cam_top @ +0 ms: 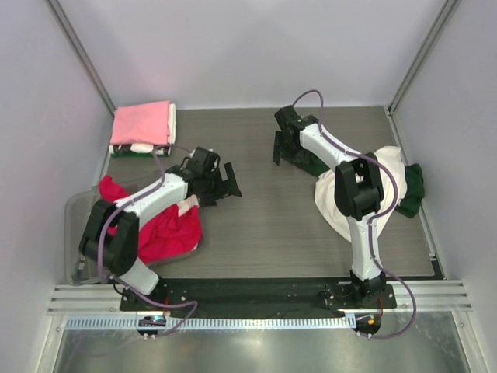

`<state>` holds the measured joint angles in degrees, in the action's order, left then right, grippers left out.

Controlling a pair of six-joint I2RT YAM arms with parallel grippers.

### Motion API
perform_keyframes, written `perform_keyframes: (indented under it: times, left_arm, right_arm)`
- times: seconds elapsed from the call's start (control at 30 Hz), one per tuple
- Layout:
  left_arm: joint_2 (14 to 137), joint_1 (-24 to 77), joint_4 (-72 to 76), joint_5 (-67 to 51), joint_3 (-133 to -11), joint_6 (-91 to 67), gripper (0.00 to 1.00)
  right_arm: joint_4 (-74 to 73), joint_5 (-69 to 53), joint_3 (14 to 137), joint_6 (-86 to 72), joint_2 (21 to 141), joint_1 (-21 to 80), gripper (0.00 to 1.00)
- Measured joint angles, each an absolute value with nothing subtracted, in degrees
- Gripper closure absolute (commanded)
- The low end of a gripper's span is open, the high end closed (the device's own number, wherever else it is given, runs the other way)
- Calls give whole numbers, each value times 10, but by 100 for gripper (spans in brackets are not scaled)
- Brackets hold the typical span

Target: Fold and stack the t-shirts

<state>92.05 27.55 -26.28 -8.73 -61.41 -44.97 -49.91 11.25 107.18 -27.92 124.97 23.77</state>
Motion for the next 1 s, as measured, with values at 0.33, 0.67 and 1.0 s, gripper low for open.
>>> perform_keyframes:
  times: [0.33,0.67,1.0]
  left_arm:
    - [582,234,-366,2,-474,-462,0]
    - [539,231,-442,4,-463,-461,0]
    - [525,231,-447,-5,-463,-460,0]
  right_arm:
    - [-520,149,1204,-241,1308,230,28]
    - [-532,180,1282,-222,1425,227,43]
    - [-522,158,1262,-220,1417,234,99]
